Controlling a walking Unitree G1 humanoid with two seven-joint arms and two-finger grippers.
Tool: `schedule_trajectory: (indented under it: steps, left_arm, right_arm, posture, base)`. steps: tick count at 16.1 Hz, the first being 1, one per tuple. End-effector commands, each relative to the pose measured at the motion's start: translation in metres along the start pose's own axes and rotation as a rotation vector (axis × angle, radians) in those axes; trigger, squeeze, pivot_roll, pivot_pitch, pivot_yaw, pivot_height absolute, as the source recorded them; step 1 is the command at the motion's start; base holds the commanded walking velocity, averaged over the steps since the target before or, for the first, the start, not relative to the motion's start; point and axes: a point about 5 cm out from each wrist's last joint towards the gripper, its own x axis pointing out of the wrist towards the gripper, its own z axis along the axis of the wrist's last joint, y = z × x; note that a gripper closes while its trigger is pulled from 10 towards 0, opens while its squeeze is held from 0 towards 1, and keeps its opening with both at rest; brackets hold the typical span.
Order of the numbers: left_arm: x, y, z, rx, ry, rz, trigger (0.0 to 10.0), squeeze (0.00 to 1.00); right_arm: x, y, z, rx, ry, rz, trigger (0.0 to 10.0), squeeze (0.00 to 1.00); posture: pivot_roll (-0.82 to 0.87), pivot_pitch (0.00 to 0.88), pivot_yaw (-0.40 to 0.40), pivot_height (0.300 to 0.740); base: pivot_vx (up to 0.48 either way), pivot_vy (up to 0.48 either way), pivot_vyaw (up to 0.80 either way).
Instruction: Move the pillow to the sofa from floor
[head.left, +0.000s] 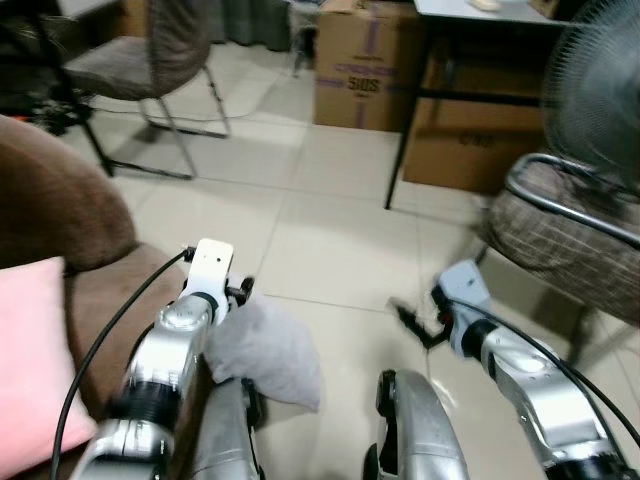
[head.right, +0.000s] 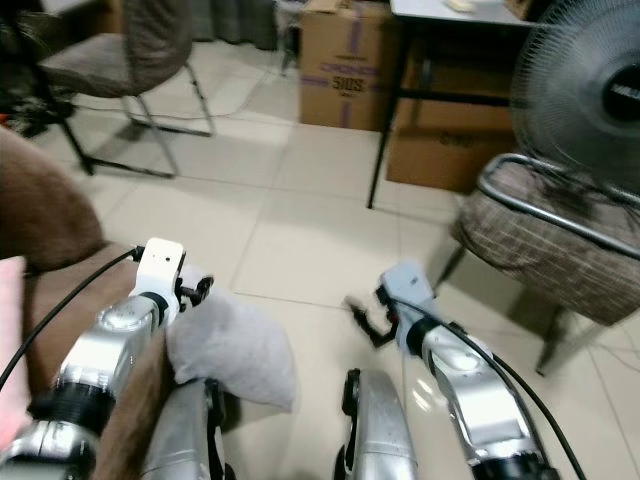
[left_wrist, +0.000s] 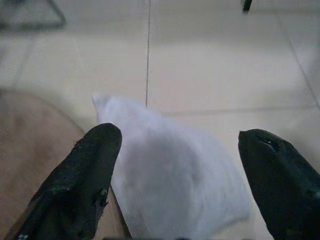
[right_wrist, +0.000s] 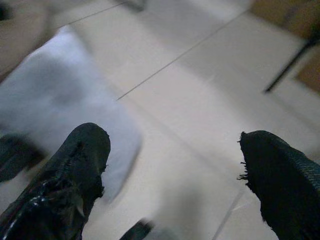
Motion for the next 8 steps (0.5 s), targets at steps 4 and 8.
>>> schedule_trajectory:
  steps: [4, 8]
  left_arm:
    - [0.012, 0.014, -0.008, 0.056, 0.138, 0.03, 10.0, 1.0]
    - [0.015, 0.02, -0.004, 0.076, 0.169, 0.034, 10.0, 1.0]
  right_arm:
    - [-0.002, -0.002, 0.012, -0.057, -0.002, 0.112, 10.0, 0.0]
    - [0.001, -0.002, 0.017, -0.065, -0.005, 0.148, 10.0, 0.0]
  posture:
    - [-0.06, 0.0, 0.014, 0.552]
    - [-0.05, 0.0, 0.019, 0.552]
  base:
    - [0.0, 0.0, 0.0]
    - [0.0, 0.0, 0.0]
